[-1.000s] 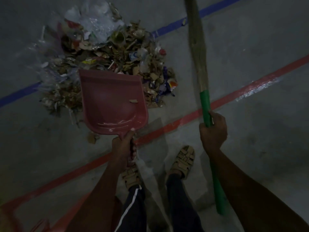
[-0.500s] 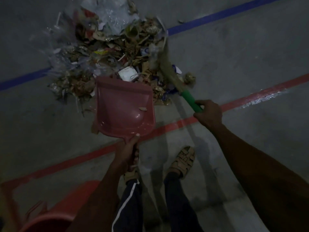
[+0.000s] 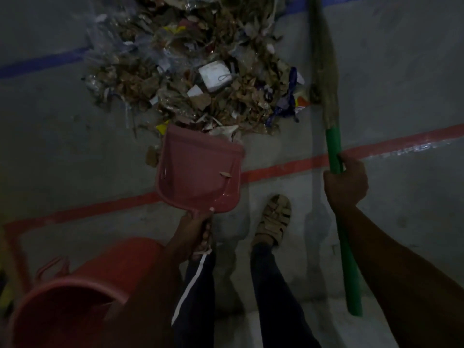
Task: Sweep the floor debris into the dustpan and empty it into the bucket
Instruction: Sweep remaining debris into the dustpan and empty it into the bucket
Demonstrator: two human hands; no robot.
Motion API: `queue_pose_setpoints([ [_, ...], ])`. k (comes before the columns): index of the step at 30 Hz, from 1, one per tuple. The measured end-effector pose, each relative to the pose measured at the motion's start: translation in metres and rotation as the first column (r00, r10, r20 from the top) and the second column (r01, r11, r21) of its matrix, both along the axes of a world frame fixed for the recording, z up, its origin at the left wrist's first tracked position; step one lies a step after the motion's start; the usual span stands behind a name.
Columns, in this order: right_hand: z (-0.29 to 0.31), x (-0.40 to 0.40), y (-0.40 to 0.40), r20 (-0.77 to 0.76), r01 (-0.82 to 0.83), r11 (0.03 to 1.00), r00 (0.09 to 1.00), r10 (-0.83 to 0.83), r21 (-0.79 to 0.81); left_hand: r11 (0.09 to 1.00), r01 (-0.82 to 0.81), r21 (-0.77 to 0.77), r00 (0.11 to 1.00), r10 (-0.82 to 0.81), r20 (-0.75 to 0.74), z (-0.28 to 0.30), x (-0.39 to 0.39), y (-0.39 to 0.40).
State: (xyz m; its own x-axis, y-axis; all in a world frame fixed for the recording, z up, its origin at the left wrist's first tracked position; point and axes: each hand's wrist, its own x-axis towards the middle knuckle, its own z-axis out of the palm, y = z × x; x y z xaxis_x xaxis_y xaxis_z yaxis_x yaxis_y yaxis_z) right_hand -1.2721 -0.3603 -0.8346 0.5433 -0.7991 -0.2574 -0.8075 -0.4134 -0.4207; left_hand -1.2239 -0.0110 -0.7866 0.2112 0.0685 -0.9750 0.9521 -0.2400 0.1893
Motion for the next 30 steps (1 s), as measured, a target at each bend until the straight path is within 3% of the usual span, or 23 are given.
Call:
queue_pose_setpoints([
  [4,-0.025,-0.007,-0.006,-0.12,-0.057,0.997,0.991,0.063,0.049,0.994,-0.107,0.019,0.991,0.108,-0.075,-0.036,-0.031,0.012],
  [11,-0.063,-0.015,0.016,0.01,-0.145,0.987,0.989,0.144,0.066,0.993,-0.117,-0.009,0.96,0.111,-0.256,-0.077,-0.07,0.013],
  [18,-0.09,-0.002,0.028,0.17,-0.196,0.981,0.966,0.192,0.004,0.992,-0.122,-0.004,0.953,0.116,-0.28,-0.114,-0.086,0.023],
  [30,-0.147,0.016,0.047,0.243,-0.19,0.981,0.953,0.179,0.024,1.0,-0.016,-0.014,0.951,0.011,-0.308,-0.175,-0.068,0.055],
])
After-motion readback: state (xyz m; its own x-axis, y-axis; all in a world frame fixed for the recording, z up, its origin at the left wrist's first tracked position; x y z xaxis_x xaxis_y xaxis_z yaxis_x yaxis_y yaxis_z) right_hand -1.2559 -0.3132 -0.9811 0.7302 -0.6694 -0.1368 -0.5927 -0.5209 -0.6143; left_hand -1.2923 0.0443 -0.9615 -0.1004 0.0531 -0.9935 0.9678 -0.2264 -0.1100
